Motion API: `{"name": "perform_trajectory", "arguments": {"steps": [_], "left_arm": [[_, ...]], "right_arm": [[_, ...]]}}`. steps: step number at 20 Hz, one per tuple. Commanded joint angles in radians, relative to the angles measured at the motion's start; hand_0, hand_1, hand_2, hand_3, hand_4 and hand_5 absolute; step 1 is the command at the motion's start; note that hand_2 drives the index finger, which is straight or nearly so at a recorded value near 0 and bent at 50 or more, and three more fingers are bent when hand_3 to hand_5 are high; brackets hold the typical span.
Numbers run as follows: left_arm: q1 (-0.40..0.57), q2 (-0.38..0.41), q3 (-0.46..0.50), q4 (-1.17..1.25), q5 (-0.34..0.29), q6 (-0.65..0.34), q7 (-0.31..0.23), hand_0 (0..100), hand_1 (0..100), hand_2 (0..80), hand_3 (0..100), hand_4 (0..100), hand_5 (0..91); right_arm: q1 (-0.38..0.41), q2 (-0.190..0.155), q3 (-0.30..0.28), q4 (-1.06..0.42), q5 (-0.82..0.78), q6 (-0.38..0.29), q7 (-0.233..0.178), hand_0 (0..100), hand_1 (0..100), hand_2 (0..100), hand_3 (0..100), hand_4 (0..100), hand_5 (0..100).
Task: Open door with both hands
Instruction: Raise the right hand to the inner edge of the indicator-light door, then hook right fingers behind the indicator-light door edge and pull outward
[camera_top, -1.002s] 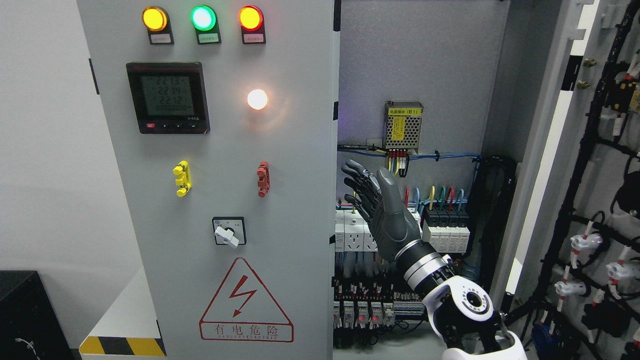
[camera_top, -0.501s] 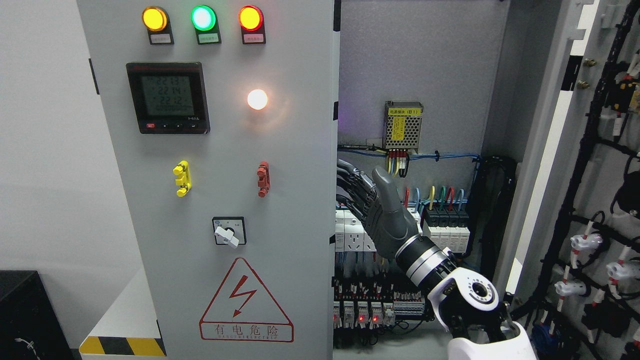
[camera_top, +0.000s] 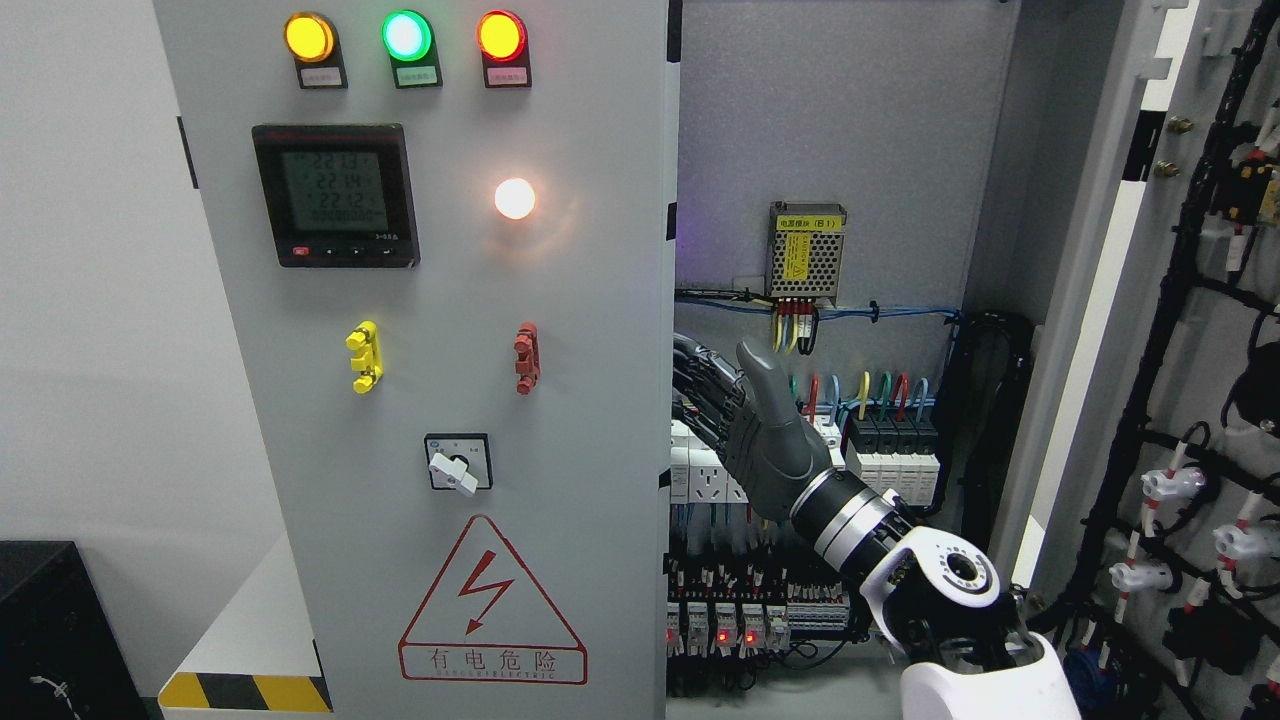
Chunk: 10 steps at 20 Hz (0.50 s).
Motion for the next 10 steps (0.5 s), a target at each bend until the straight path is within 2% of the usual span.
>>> {"name": "perform_trajectory", "arguments": {"steps": [1, 5, 10], "left_arm": [[-0.002, -0.001, -0.020, 0.000, 0.000, -0.001, 0.000, 0, 0, 0.0, 0, 0, 0.0], [-0.002, -0.001, -0.020, 0.000, 0.000, -0.001, 0.000, 0, 0, 0.0, 0, 0, 0.0], [-0.002, -0.001, -0.020, 0.000, 0.000, -0.001, 0.000, 0, 0, 0.0, 0, 0, 0.0]], "right_arm": [[-0.009, -0.005, -0.004, 0.018, -0.002, 0.000, 0.018, 0, 0, 0, 0, 0, 0], [-0.009, -0.004, 0.001, 0.013, -0.089, 0.002, 0.018, 0, 0, 0, 0, 0, 0], [-0.011, -0.005, -0.002, 0.015, -0.108, 0.002, 0.018, 0, 0, 0, 0, 0, 0]]}}
